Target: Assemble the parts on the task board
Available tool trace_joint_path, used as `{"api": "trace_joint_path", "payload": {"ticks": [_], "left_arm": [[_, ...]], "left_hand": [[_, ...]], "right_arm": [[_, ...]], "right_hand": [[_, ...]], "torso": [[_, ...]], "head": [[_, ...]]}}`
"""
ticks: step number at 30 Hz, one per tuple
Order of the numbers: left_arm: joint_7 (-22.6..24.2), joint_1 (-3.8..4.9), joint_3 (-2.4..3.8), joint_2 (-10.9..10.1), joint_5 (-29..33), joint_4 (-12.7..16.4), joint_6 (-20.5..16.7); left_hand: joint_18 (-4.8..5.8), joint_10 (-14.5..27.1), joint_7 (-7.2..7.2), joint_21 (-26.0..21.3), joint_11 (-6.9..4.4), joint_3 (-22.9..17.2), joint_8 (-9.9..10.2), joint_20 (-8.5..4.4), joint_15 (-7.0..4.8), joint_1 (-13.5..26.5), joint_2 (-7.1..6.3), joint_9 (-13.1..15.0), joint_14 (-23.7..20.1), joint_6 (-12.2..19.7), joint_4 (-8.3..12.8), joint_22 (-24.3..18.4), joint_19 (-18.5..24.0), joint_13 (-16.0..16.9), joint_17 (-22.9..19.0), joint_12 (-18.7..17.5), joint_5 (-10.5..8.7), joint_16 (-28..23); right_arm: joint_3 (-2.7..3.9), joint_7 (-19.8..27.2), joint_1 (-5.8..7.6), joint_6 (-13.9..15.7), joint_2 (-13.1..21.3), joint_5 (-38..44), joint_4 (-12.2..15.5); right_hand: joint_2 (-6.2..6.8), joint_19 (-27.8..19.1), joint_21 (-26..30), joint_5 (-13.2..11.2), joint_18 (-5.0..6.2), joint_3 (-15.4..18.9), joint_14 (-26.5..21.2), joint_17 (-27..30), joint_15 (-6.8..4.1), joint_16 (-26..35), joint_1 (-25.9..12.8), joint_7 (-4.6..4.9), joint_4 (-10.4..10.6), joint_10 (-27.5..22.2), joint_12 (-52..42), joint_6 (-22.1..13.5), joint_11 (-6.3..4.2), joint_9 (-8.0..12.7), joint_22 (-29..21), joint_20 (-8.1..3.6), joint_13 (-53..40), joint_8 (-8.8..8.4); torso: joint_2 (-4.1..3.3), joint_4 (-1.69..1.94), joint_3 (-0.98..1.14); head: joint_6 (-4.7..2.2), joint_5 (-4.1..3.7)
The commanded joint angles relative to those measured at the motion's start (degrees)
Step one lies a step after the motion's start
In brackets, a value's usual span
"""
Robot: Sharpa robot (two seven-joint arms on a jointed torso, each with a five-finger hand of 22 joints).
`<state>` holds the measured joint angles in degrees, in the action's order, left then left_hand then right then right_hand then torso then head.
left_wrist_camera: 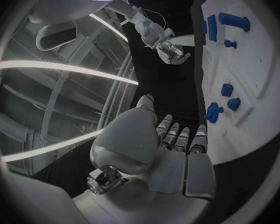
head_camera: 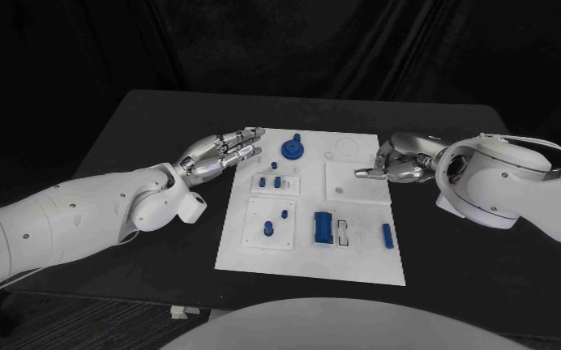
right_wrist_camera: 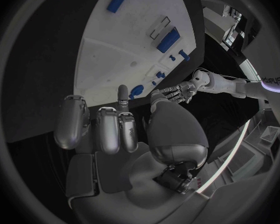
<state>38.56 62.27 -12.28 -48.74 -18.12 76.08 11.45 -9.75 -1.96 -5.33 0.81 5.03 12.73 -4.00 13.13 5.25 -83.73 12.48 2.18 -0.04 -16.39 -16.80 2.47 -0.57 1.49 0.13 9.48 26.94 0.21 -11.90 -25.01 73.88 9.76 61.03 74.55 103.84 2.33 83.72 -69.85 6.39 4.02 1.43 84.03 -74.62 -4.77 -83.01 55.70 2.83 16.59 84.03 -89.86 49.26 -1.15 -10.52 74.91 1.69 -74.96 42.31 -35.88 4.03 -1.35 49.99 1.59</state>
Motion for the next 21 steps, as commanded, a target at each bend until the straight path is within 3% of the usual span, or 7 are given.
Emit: {"api": "trace_joint_path", "payload": {"ticks": [1,4,8,12,16,21], "left_arm": [[12.4,-0.07,0.04,0.09,-2.57,0.13,-5.36],[13.17,-0.09,0.04,0.17,-3.96,0.01,-6.71],[13.81,-0.27,0.04,0.32,-4.98,-0.14,-7.88],[13.81,-0.67,0.04,0.26,-5.34,-0.16,-8.35],[13.66,-1.0,0.04,0.15,-5.49,-0.16,-8.36],[13.07,-1.28,0.04,0.07,-5.57,-0.23,-7.55]], "left_hand": [[-0.66,0.05,0.63,-0.43,-0.79,0.86,-0.14,-1.36,-1.21,1.27,0.21,-0.05,0.04,-0.1,0.0,-0.63,0.2,-0.06,-0.13,-0.35,-0.87,-0.21],[-0.66,0.51,1.63,-0.49,-1.92,1.06,0.45,-2.42,-2.38,0.94,0.22,-0.2,0.04,0.96,0.03,-0.95,0.29,-0.2,-0.13,-1.42,-0.63,-0.21],[-0.65,1.3,4.07,-0.52,-3.41,1.41,1.73,-3.47,-2.82,0.86,0.5,-0.47,0.04,3.32,0.0,-1.17,0.33,-0.41,-0.13,-3.02,-0.79,-0.21],[-0.57,1.57,7.53,-0.52,-2.81,1.73,2.77,-3.66,-2.51,1.05,0.71,-0.91,0.04,6.99,0.03,-1.26,0.34,-0.49,-0.13,-3.6,-0.82,-0.21],[-0.53,1.63,8.56,-0.53,-2.86,1.79,2.83,-3.55,-2.41,1.01,0.83,-0.97,0.04,7.61,0.03,-1.29,0.34,-0.54,-0.13,-3.93,-0.78,-0.21],[-0.48,1.65,8.23,-0.52,-2.36,1.66,2.79,-3.0,-1.67,0.73,1.05,-0.93,0.04,7.5,0.1,-1.28,0.33,-0.53,-0.13,-3.92,-0.48,-0.21]], "right_arm": [[-0.01,-6.03,0.17,-9.2,-0.2,-5.8,-0.77],[-0.01,-7.6,0.22,-12.03,-0.21,-5.9,-1.0],[-0.02,-9.07,-0.01,-15.08,-0.16,-5.28,-0.89],[-0.03,-9.72,-0.58,-16.55,-0.05,-3.39,-0.59],[-0.03,-10.09,-1.21,-17.49,0.16,-0.95,-0.18],[-0.03,-10.31,-1.88,-17.61,0.54,4.02,0.51]], "right_hand": [[-0.84,0.01,0.36,2.39,0.32,0.17,3.11,0.56,-0.75,0.51,-0.37,-0.82,-0.07,5.97,-0.14,3.98,-0.84,-0.53,9.35,-0.74,-15.04,-1.92],[-1.04,0.07,0.34,6.53,0.29,0.13,3.09,0.98,-1.08,0.75,0.76,-1.21,-0.32,5.97,-0.14,6.12,-1.24,-1.08,9.37,-1.13,-15.04,-4.06],[-1.1,0.03,0.59,4.83,0.32,0.58,2.93,1.97,-1.32,1.33,0.97,-1.51,-0.25,5.97,-0.14,8.05,-1.51,-1.76,9.31,-1.36,-15.04,-5.84],[-1.26,0.1,0.45,4.24,0.28,0.78,2.93,2.13,-1.39,1.43,0.95,-1.59,-0.27,5.97,-0.14,8.73,-1.59,-2.0,9.36,-1.43,-15.04,-6.7],[-1.6,0.14,0.48,2.98,0.26,1.1,2.91,2.49,-1.43,1.64,0.91,-1.62,-0.29,5.97,-0.14,9.72,-1.62,-2.22,9.37,-1.5,-15.04,-8.51],[-1.66,0.27,0.17,2.63,0.21,1.32,2.99,2.34,-1.61,1.57,1.38,-1.96,-0.53,5.97,-0.14,11.46,-1.87,-3.11,9.47,-1.64,-15.04,-9.13]], "torso": [[-0.01,0.0,0.0],[-0.01,0.0,0.0],[0.02,0.0,-0.06],[-0.04,0.0,0.0],[-0.04,-0.02,-0.03],[0.0,0.0,0.01]], "head": [[0.01,-0.12],[0.01,-0.28],[0.01,-0.33],[0.01,-0.4],[0.01,-0.45],[0.01,-0.5]]}}
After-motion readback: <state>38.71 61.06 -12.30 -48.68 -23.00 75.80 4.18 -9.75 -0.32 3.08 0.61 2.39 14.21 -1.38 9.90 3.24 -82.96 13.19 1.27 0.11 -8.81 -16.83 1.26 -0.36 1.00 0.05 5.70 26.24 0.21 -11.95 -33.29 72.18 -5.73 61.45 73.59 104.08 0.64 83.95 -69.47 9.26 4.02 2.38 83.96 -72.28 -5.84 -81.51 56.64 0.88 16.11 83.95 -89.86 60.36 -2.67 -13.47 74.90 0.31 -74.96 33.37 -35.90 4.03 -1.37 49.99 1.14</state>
